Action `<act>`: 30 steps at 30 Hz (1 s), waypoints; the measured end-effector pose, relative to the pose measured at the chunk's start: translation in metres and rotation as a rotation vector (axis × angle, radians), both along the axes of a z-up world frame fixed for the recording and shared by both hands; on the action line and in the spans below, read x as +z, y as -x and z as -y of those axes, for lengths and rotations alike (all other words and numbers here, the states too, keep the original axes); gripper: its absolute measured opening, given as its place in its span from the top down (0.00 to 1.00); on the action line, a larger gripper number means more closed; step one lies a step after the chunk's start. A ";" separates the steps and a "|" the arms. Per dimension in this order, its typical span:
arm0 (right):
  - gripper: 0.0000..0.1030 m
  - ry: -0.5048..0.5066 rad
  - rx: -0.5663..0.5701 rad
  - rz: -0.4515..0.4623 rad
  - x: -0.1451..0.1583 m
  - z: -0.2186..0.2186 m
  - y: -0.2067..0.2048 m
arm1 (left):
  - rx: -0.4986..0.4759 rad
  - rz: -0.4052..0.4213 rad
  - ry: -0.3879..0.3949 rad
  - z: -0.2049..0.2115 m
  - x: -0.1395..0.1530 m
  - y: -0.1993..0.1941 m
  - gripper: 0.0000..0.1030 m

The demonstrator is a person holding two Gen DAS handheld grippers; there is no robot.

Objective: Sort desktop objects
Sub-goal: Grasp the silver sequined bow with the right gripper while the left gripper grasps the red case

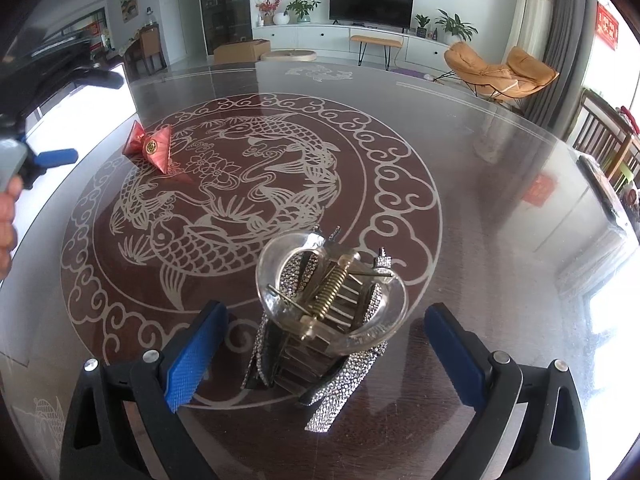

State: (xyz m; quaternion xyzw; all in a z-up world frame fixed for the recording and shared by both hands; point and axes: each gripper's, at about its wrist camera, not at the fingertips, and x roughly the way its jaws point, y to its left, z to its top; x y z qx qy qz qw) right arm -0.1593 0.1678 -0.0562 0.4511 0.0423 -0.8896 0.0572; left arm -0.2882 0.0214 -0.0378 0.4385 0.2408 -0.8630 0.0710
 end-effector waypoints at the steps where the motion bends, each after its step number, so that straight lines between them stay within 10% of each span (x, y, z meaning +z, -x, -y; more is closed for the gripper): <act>1: 0.04 0.001 0.001 0.001 0.000 0.000 0.000 | 0.001 0.016 0.036 -0.006 -0.004 0.006 0.00; 13: 0.04 0.018 -0.007 -0.026 0.005 -0.002 -0.004 | -0.252 0.067 0.337 -0.046 -0.045 0.017 0.00; 20: 0.04 0.009 -0.009 -0.021 0.005 0.000 -0.001 | -0.465 -0.074 0.377 -0.033 -0.037 -0.021 0.73; 30: 0.04 0.021 -0.031 -0.041 0.006 -0.006 -0.003 | -0.596 -0.100 0.318 -0.001 -0.034 -0.143 0.75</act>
